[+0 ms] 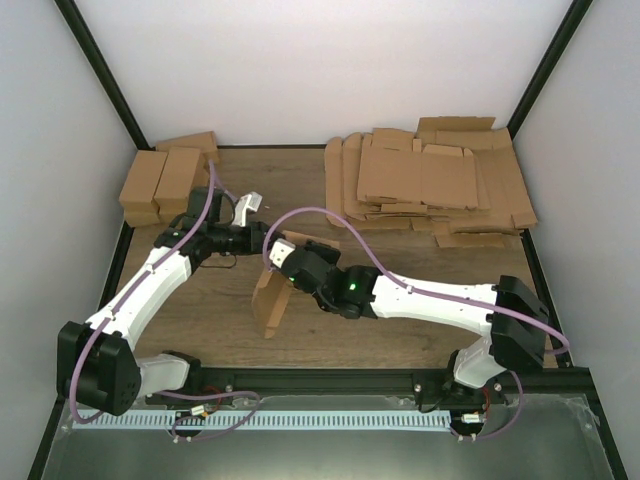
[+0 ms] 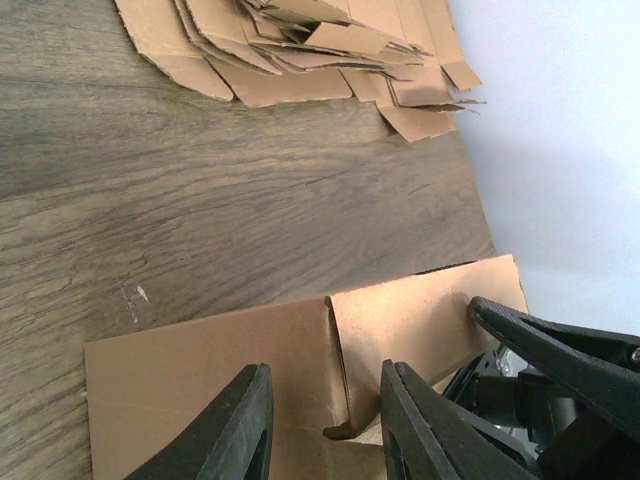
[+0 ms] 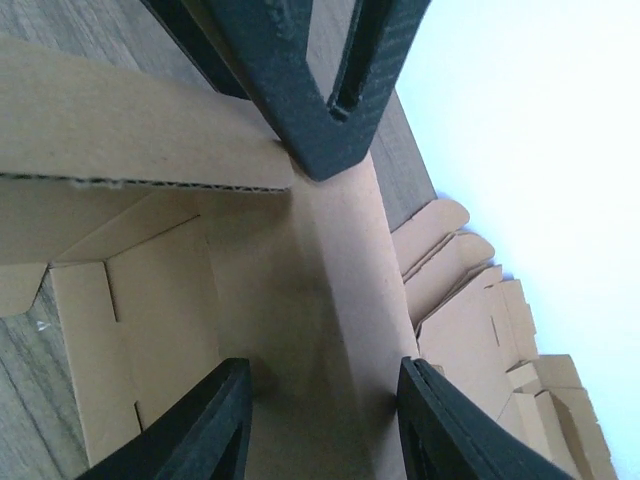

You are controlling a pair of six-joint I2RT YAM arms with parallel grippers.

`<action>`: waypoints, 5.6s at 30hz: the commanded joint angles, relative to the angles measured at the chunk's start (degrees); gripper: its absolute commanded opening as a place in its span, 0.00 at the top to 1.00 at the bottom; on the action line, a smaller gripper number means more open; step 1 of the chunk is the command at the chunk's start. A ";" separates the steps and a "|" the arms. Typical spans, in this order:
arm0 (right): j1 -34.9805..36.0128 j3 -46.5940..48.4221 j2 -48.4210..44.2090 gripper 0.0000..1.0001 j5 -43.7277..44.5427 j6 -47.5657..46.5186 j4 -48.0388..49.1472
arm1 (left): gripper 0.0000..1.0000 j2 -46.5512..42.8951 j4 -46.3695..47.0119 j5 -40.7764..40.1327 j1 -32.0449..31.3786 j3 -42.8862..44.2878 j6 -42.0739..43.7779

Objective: Fold the paper box

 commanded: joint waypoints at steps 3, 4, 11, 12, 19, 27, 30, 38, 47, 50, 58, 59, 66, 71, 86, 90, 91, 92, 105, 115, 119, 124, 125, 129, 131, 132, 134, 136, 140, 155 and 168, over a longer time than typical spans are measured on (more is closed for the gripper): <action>0.31 -2.71 -0.95 0.56 0.79 -10.17 7.73 | 0.68 0.24 -0.79 -0.13 -0.18 -0.95 1.19; 0.31 -3.18 -1.38 0.55 0.60 -11.44 9.12 | 0.68 0.30 -0.71 -0.12 -0.14 -0.94 1.19; -0.27 -4.09 -3.67 0.50 -3.45 -15.67 11.43 | 0.68 0.46 -0.64 0.06 -0.27 -1.00 1.28; -0.71 -3.66 -3.77 0.50 -4.46 -15.42 10.80 | 0.68 0.52 -0.67 0.06 -0.23 -1.03 1.30; -2.95 -3.07 -2.21 0.50 -5.88 -16.00 10.47 | 0.68 0.46 -0.65 0.14 -0.36 -1.05 1.37; -5.27 -2.73 -0.41 0.53 -6.45 -17.61 12.94 | 0.68 0.63 -0.58 0.48 -0.44 -1.08 1.54; -5.49 -2.89 0.97 0.56 -5.74 -18.99 14.54 | 0.68 0.88 -0.46 0.63 -0.61 -1.07 1.70; -5.58 -3.76 2.54 0.88 -4.96 -21.81 20.88 | 0.64 0.59 -0.18 0.85 -0.79 -0.49 1.58; -9.80 2.23 0.47 0.99 -11.96 -6.64 7.18 | 0.20 -9.64 -1.34 -10.05 -0.62 5.54 -0.21; -12.99 5.32 1.22 0.99 -17.31 1.76 -1.21 | 0.11 -13.23 -5.22 -16.95 -0.53 9.32 0.24; -21.08 0.52 -0.01 0.99 -33.33 19.12 -6.63 | 0.04 -16.25 -13.31 -25.71 -0.36 10.59 1.24; -22.01 -0.96 -0.09 0.99 -35.05 20.60 -5.91 | 0.04 -16.90 -13.33 -25.85 -0.36 9.22 0.97; -25.62 -8.10 4.45 0.98 -40.44 25.97 -3.50 | 0.04 -22.62 -9.71 -18.08 -0.36 -2.30 1.83; -27.02 -11.17 7.18 0.94 -44.12 27.20 -0.77 | 0.03 -26.73 -5.13 -9.98 -0.58 -10.20 1.76; -28.25 -17.21 4.71 0.69 -44.94 29.77 8.29 | 0.00 -24.69 -2.62 -4.38 -3.60 -11.23 2.99; -28.26 -19.89 2.02 0.58 -47.02 30.33 10.92 | 0.00 -24.23 -2.08 -7.95 -7.05 -9.93 4.21; -28.33 -19.89 1.94 0.56 -47.26 30.36 10.81 | 0.00 -23.79 -2.08 -8.70 -8.36 -9.42 4.57; -28.46 -19.64 2.00 0.53 -47.61 30.36 10.65 | 0.00 -23.15 -1.97 -9.63 -9.81 -8.96 4.94; -31.85 -21.02 -5.34 0.43 -49.33 31.17 10.09 | 0.04 -8.55 -6.24 -29.18 -23.16 0.25 11.67; -31.95 -30.58 -17.67 0.50 -48.22 30.88 14.72 | 0.26 -2.53 -5.89 -26.29 -23.77 1.86 12.97; -31.67 -32.01 -18.95 0.54 -50.07 31.69 15.03 | 0.31 -1.51 -5.82 -25.06 -23.77 2.07 13.02; -29.64 -32.59 -17.63 0.55 -48.70 34.65 15.12 | 0.43 0.64 -6.85 -25.32 -23.82 2.86 13.14; -28.86 -32.36 -16.90 0.58 -47.55 35.29 14.77 | 0.47 0.83 -6.90 -25.25 -23.82 2.98 13.14; -24.89 -30.91 -14.25 0.58 -43.03 39.57 12.55 | 0.66 1.68 -7.79 -24.46 -23.82 3.81 14.39; -24.26 -31.39 -13.10 0.58 -42.19 42.10 12.44 | 0.74 2.66 -8.94 -23.81 -23.83 4.62 15.36; -23.70 -31.72 -12.59 0.58 -41.51 43.15 12.56 | 0.77 3.26 -9.59 -23.53 -23.75 5.12 15.79; -22.65 -32.37 -12.29 0.57 -39.93 44.54 12.51 | 0.85 4.21 -10.58 -23.12 -23.75 5.89 16.62; -21.92 -32.72 -12.12 0.57 -38.85 45.22 12.49 | 0.90 4.63 -11.22 -22.75 -23.80 6.42 17.40; -20.59 -31.89 -10.15 0.58 -36.45 46.06 11.60 | 0.95 4.68 -12.49 -22.11 -23.81 7.58 19.09; -15.29 -30.61 -10.19 0.60 -32.22 49.33 6.02 | 0.96 4.65 -18.16 -27.42 -25.18 12.91 22.12; -8.89 -29.13 -7.82 0.95 -26.40 50.78 6.62 | 0.96 5.21 -20.57 -35.93 -29.19 15.93 23.35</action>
